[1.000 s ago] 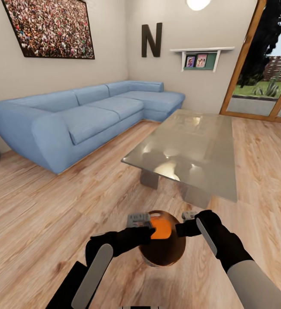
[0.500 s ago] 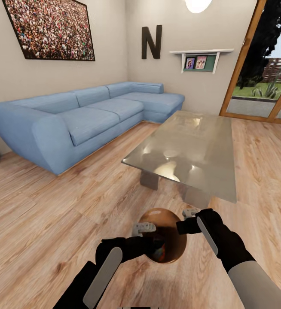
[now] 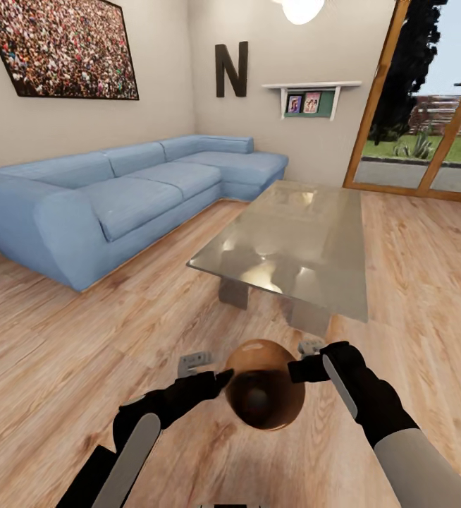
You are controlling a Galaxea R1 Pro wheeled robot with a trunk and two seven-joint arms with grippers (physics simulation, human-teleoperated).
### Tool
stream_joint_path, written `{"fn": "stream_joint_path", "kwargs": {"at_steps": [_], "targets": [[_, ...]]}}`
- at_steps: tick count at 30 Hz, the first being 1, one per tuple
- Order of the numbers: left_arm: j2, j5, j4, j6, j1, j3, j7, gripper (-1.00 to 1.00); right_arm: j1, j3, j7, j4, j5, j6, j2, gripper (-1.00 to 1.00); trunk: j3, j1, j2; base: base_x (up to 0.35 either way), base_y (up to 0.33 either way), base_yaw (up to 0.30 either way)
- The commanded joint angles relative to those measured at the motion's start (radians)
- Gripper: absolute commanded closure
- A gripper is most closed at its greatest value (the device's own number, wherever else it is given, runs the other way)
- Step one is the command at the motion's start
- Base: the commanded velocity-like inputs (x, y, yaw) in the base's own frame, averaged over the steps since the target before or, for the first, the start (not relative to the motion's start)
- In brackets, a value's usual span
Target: Put the three can of soda from the living room inside the tash can in the kitchen.
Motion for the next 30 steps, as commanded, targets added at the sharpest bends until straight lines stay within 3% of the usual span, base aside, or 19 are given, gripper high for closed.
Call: {"fn": "stream_joint_path", "kwargs": {"at_steps": [1,7,12,18,21,23,25,26,30], "targets": [[0.003,0.002,-0.005,-0.005,0.007,0.018,-0.015,-1.00,0.000,0.000,0.010,0.000,-0.041,0.003,0.001,1.00,0.000,0.000,0.000,-0.232,0.000,-0.288],[0.007,0.005,-0.013,-0.008,0.021,0.053,-0.043,-1.00,0.000,0.002,0.010,0.000,-0.038,0.003,0.002,1.00,0.008,-0.001,0.000,-0.057,0.000,-0.293],[0.008,0.008,-0.013,-0.009,0.060,0.193,-0.083,-1.00,0.000,0.002,0.010,0.000,-0.037,0.003,0.003,1.00,0.027,-0.003,0.002,-0.004,0.000,-0.295],[0.009,0.005,-0.011,-0.005,0.083,0.246,-0.174,-1.00,0.000,-0.002,0.010,0.000,-0.036,0.003,-0.001,1.00,0.050,-0.006,0.003,0.000,0.000,-0.295],[0.009,-0.008,0.052,-0.009,0.089,0.287,-0.157,-1.00,-0.001,-0.009,0.010,0.000,-0.034,0.003,-0.010,1.00,0.062,-0.007,0.004,0.000,0.000,-0.295],[0.006,-0.010,0.125,-0.028,0.091,0.296,-0.136,-1.00,0.000,-0.010,0.009,0.000,-0.033,0.003,-0.014,1.00,0.062,-0.007,0.004,0.000,0.000,-0.295],[0.004,-0.010,0.181,-0.051,0.090,0.298,-0.129,-1.00,0.000,-0.012,0.009,0.000,-0.033,0.003,-0.023,1.00,0.062,-0.007,0.004,0.000,0.000,-0.295],[0.004,-0.021,0.278,-0.123,0.088,0.300,-0.131,-1.00,0.001,-0.011,0.009,-0.001,-0.033,0.003,-0.069,1.00,0.062,-0.007,0.004,0.000,0.000,-0.295],[0.006,-0.029,0.343,-0.199,0.087,0.300,-0.136,-1.00,0.000,-0.015,0.010,-0.002,-0.036,0.003,-0.108,1.00,0.062,-0.007,0.004,0.000,0.000,-0.295]]}}
